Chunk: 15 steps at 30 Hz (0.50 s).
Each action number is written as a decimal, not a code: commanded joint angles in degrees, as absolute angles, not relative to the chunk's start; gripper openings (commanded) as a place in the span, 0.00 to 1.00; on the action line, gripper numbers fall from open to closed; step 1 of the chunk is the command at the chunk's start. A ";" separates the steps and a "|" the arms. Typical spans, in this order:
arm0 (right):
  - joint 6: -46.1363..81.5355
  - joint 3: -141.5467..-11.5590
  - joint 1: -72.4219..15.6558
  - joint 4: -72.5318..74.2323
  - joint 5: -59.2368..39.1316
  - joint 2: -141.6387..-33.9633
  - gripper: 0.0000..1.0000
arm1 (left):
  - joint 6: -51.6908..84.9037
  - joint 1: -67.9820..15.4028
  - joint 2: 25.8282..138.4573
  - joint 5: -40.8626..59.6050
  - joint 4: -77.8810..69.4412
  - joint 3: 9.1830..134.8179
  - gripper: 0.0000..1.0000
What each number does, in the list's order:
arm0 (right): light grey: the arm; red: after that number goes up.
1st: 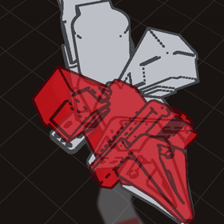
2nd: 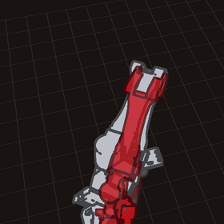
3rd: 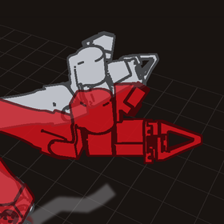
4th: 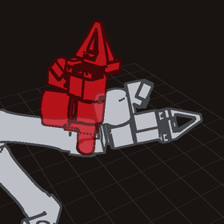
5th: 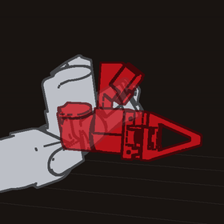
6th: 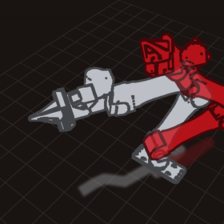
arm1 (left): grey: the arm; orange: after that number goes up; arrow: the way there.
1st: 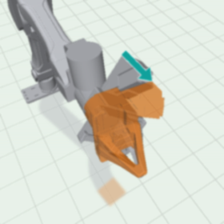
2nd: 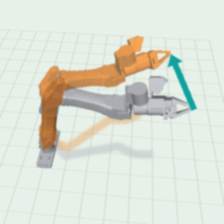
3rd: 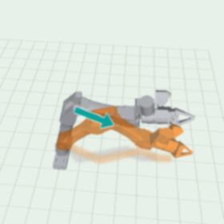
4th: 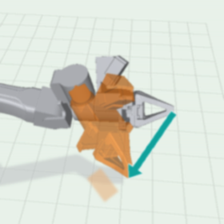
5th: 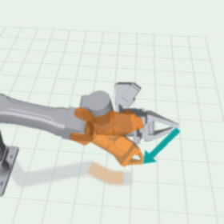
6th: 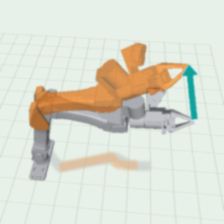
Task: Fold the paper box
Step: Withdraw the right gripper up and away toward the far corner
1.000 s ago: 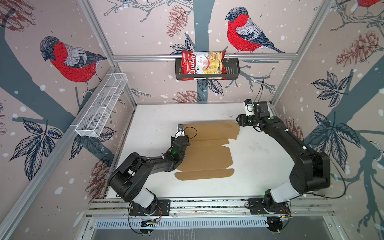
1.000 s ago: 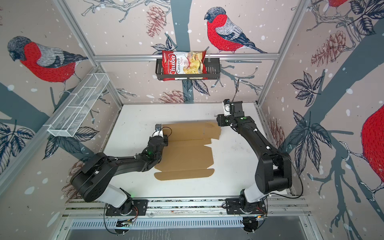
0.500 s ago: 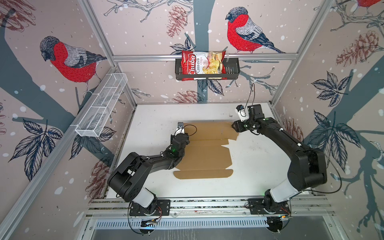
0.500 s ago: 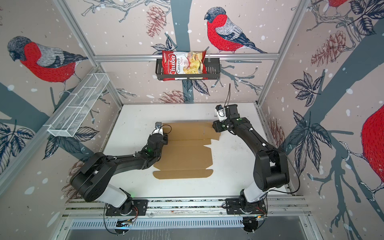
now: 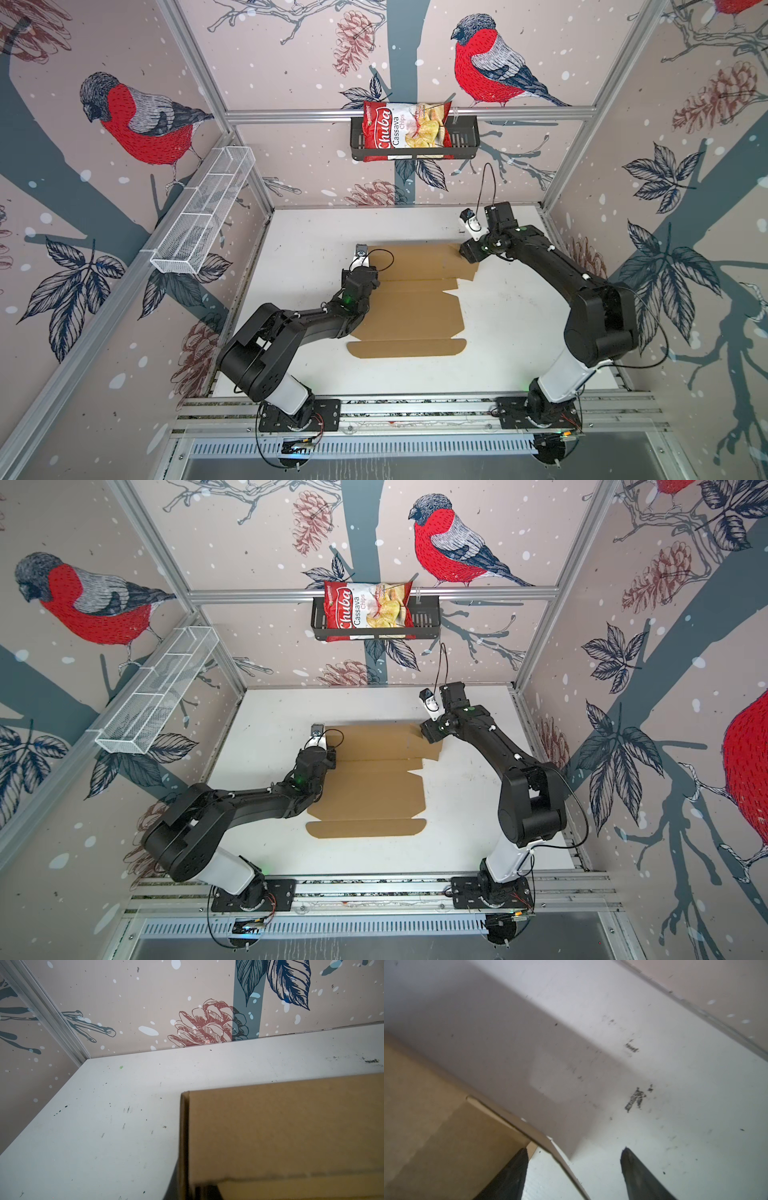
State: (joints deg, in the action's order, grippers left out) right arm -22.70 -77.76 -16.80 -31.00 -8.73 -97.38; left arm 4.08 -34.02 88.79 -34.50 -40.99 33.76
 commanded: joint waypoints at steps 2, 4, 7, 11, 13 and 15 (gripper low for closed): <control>-29.53 -76.16 -15.82 -32.68 -11.44 -95.81 0.67 | 1.42 -34.00 88.76 -33.93 -38.59 35.04 0.00; -30.04 -75.64 -15.84 -32.43 -12.80 -94.91 0.63 | 1.06 -34.01 88.86 -34.25 -37.97 35.89 0.00; -30.58 -74.76 -15.91 -31.81 -14.03 -93.57 0.54 | 0.63 -34.01 88.95 -34.65 -37.85 36.24 0.00; -29.25 -72.70 -16.06 -29.67 -15.90 -91.87 0.30 | 0.48 -34.19 88.86 -35.47 -37.97 36.30 0.00; -28.41 -71.12 -16.17 -27.98 -15.77 -90.72 0.19 | 0.69 -34.28 88.78 -35.85 -37.92 36.05 0.00; -28.14 -69.89 -16.26 -26.92 -15.78 -89.52 0.13 | 1.03 -34.28 88.77 -36.21 -38.03 35.96 0.00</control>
State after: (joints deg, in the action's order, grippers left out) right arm -28.69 -70.94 -16.08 -29.58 -13.91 -90.87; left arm 2.52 -34.22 88.82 -35.07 -39.44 36.01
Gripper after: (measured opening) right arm 0.132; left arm 0.097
